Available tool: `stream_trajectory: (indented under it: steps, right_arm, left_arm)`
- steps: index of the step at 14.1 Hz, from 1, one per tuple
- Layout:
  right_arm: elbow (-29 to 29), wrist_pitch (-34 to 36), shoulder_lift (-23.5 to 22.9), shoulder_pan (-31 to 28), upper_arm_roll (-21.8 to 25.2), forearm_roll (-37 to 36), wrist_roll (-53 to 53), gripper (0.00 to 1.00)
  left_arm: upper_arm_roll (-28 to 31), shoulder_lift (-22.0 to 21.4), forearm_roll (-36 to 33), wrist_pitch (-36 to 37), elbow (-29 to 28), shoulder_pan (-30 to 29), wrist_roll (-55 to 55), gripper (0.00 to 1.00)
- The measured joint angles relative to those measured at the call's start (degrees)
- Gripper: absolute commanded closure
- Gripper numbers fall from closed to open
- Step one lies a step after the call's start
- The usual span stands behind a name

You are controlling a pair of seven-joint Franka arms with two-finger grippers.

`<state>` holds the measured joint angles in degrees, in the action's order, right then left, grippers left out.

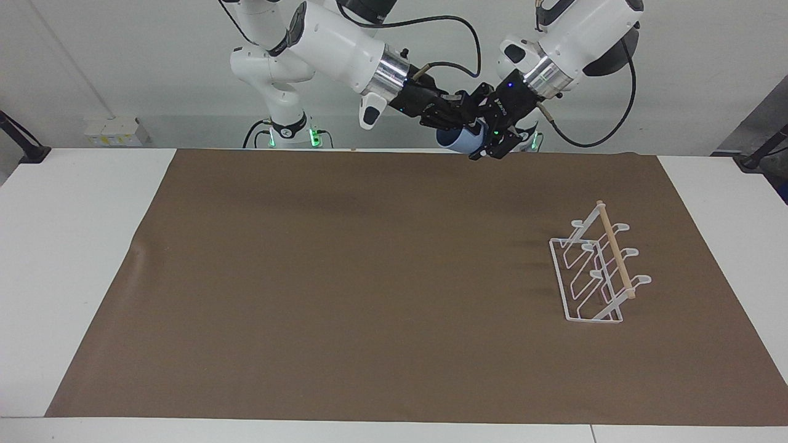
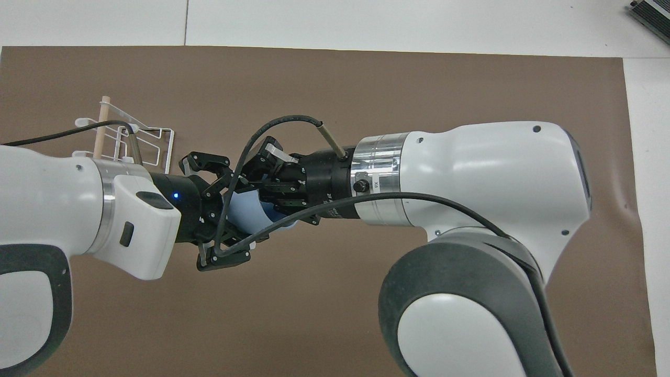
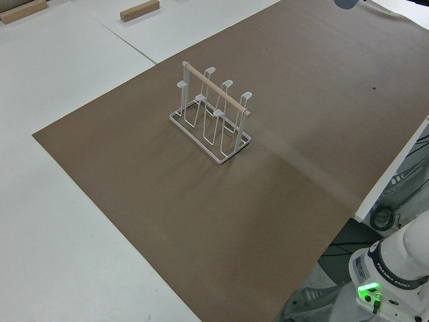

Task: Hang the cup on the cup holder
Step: 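Grasp the cup with the left gripper while the right gripper releases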

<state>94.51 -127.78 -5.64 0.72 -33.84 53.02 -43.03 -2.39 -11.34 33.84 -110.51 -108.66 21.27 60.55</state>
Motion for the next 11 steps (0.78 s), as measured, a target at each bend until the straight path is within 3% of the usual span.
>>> stream_trajectory:
  steps: [3,4,7,11]
  right_arm:
    - [0.0,0.01,0.0,-0.01,0.0,0.0,-0.03,1.0]
    - [0.01,0.01,0.0,0.0,0.0,0.0,-0.03,0.93]
    - [0.08,-0.06,-0.04,0.16,-0.01,0.0,-0.03,0.36]
    - [0.14,-0.79,-0.44,0.14,0.13,-0.01,-0.03,0.12]
  left_arm:
    - [-0.01,0.02,0.0,0.0,0.02,0.0,0.0,1.0]
    - [0.0,0.02,0.0,0.06,0.03,0.0,0.0,1.0]
    - [0.02,0.01,0.03,1.02,0.09,0.0,-0.12,1.0]
    - [-0.79,-0.01,0.1,2.29,0.17,0.11,-0.73,1.0]
